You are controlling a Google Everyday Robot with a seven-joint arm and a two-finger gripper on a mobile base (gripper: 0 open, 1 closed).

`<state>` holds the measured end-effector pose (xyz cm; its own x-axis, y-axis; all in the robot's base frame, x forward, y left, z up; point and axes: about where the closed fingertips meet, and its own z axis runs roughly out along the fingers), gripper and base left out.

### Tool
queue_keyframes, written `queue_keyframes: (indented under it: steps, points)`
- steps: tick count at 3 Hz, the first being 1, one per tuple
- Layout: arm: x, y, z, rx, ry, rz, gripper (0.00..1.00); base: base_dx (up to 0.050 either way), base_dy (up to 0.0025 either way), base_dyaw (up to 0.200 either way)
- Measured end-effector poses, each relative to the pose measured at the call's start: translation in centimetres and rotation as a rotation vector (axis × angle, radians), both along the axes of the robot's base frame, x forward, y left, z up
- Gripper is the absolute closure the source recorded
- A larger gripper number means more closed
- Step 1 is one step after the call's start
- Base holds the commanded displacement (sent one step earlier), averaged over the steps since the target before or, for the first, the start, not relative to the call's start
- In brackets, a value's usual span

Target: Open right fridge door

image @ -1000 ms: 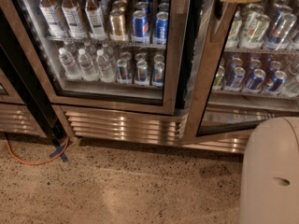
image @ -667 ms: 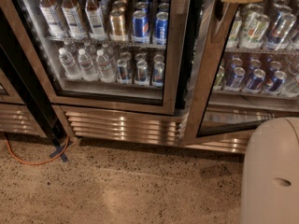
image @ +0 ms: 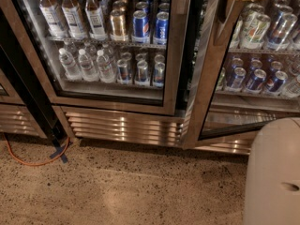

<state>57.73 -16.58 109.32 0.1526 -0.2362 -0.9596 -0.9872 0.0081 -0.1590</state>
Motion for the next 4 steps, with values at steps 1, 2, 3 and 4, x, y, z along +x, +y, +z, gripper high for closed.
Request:
queue_keyframes:
  steps: [1,2,3,4]
  points:
    - [-2.6,-1.2,2.4,0.061,0.037,0.005,1.0,0.0,0.0,0.0]
    - [-2.5,-1.1,2.4,0.062,0.038,0.005,1.0,0.0,0.0,0.0]
    - [-2.8,-1.0,2.4,0.054,0.089,-0.006,1.0,0.0,0.0,0.0]
    - [-5.1,-1.8,3.8,0.068,0.189,-0.034,1.0,0.0,0.0,0.0]
